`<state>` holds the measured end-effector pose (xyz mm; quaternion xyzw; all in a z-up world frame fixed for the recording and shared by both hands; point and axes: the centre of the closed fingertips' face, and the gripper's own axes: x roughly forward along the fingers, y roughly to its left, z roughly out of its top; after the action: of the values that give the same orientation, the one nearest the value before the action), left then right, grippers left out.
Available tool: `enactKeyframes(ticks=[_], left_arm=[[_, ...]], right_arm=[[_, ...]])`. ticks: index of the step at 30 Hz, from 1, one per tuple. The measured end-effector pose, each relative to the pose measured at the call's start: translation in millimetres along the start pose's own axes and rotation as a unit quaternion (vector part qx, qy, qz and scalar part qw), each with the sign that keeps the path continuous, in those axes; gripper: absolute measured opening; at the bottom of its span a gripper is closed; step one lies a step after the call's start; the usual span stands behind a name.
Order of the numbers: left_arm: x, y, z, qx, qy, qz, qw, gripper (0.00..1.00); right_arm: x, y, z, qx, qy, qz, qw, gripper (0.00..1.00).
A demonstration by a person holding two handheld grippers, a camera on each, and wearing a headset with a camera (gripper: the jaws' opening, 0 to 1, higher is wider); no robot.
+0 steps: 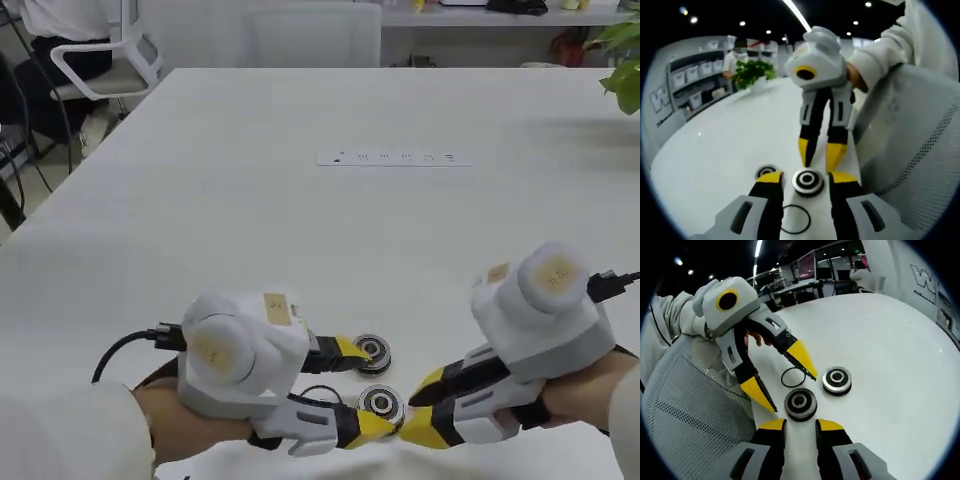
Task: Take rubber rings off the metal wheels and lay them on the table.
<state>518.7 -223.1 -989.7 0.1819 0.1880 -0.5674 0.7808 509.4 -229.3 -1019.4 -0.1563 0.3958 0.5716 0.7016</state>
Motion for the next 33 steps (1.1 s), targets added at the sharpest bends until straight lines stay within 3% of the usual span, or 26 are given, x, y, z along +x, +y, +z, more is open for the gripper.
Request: enactKeyframes(ticks=[4,15,19,22,33], left_arm=[[3.6,-2.2,-2.5,0.008,0.006,-0.003,0.9999,0.3],[5.1,0.9,-6.6,-0.002,0.01,0.004,0.9999,0.21],[6.2,0.9,-7.3,-0.015,0.009,0.004,0.9998,0.16],[7.2,2.6,-8.9,-0.046,0.007,0.004,0.9989,0.15],[6.7,3.0,-9.9,-0.037,0.008,0.003,0.9993,0.14]], right_arm=[[1.9,-0.2,0.3,-0.019,0.001,-0.005,0.9998,0.22],[2.2,-1.5,5.8,-0.041,-0.012,-0.011,0.999,0.19],[2.7,-2.6,6.0,-0.044,-0.013,-0.013,0.9989,0.18],[4.0,-2.3,5.2,-0.049,-0.011,-0.012,0.9986,0.17],[2.4,-8.5,2.1,-0.078,-0.001,-0.026,0.9966,0.01]])
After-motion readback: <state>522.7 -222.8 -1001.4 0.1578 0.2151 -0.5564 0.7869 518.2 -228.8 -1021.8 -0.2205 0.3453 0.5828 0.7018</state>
